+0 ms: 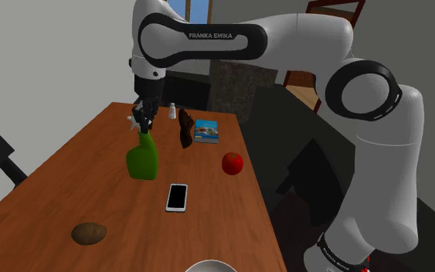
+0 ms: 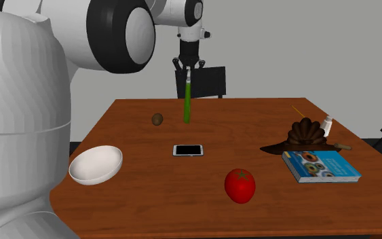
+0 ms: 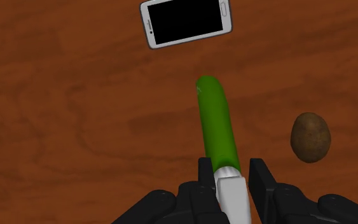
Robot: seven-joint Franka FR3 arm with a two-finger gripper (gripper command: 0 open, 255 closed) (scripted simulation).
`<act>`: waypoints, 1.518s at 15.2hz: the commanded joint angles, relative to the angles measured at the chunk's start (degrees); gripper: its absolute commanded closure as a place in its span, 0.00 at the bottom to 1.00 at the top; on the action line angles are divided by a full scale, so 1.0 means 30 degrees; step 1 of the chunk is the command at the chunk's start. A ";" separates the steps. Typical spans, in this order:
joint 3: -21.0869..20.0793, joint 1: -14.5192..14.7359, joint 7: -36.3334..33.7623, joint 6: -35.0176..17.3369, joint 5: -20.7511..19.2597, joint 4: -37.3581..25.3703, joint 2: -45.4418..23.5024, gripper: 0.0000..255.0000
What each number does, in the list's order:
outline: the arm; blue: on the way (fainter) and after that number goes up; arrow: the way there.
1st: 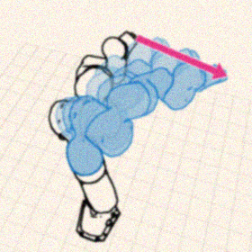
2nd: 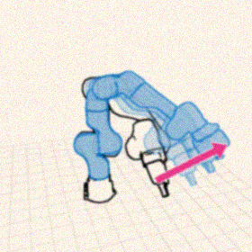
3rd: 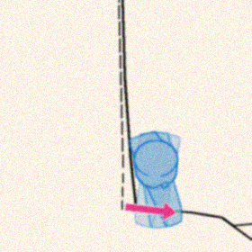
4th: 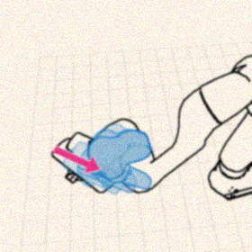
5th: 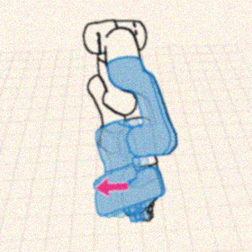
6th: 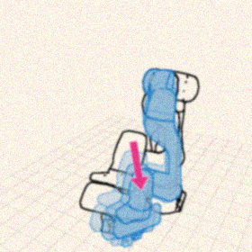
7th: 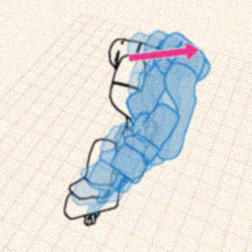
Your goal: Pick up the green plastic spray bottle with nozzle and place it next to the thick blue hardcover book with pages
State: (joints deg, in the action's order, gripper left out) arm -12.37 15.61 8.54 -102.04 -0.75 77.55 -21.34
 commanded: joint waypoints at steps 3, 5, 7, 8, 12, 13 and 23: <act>0.0371 -0.1094 0.1437 -0.0167 0.0380 0.1103 0.0878 1.00; 0.0613 -0.1696 0.2280 -0.0264 0.0574 0.1629 0.1268 1.00; 0.0873 -0.2277 0.3126 -0.0319 0.0750 0.2037 0.1578 1.00; 0.1010 -0.2560 0.3550 -0.0332 0.0831 0.2199 0.1704 1.00; 0.1569 -0.3672 0.5238 -0.0292 0.1108 0.2572 0.2013 1.00; 0.1713 -0.3943 0.5657 -0.0261 0.1168 0.2599 0.2043 1.00; 0.3126 -0.6601 0.9733 0.0504 0.1633 0.1393 0.1292 1.00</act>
State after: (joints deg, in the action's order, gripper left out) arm -3.39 -3.39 36.45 -100.85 4.00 82.33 -17.12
